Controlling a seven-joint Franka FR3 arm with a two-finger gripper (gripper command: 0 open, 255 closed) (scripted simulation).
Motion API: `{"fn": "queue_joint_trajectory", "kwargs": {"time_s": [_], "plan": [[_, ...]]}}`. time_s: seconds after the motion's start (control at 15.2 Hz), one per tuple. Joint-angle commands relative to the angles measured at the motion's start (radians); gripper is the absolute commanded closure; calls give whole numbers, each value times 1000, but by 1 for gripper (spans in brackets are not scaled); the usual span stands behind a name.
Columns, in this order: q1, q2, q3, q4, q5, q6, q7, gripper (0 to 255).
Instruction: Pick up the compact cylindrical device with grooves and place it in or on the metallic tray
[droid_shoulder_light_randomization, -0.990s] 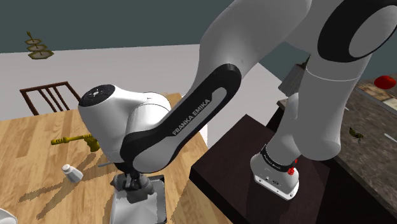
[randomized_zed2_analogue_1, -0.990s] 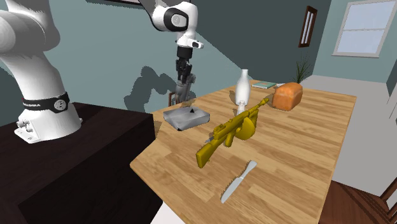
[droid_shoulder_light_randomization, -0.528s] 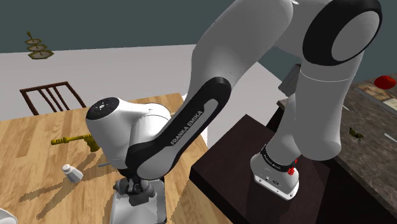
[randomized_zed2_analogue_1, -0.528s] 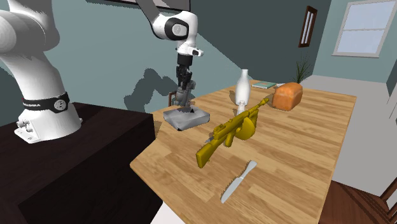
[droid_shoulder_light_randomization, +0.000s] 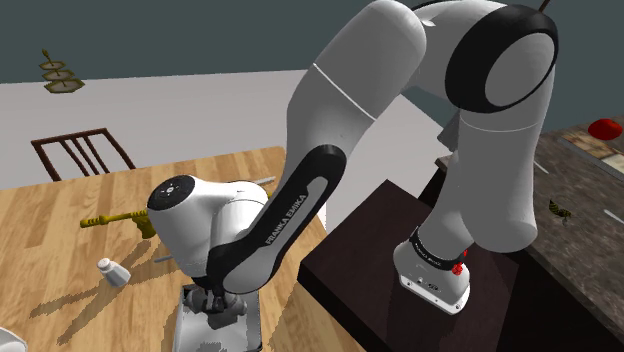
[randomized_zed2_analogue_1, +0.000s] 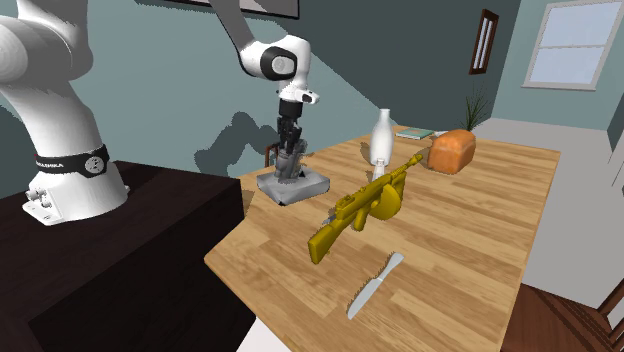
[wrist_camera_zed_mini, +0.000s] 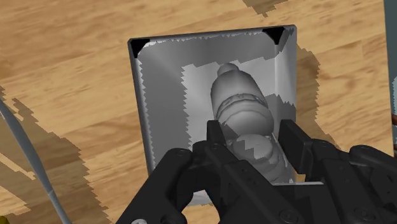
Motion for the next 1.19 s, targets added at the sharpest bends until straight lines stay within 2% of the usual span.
{"fn": "queue_joint_trajectory", "kwargs": {"time_s": [0.0,0.46,0.53,0.86,1.12], "plan": [[2,11,-4,2,-5,11,1,255],[2,12,-4,2,-5,11,1,255],[2,12,-4,2,-5,11,1,0],[2,12,-4,2,-5,11,1,0],[-25,-79,22,22,35,-97,-26,0]]}}
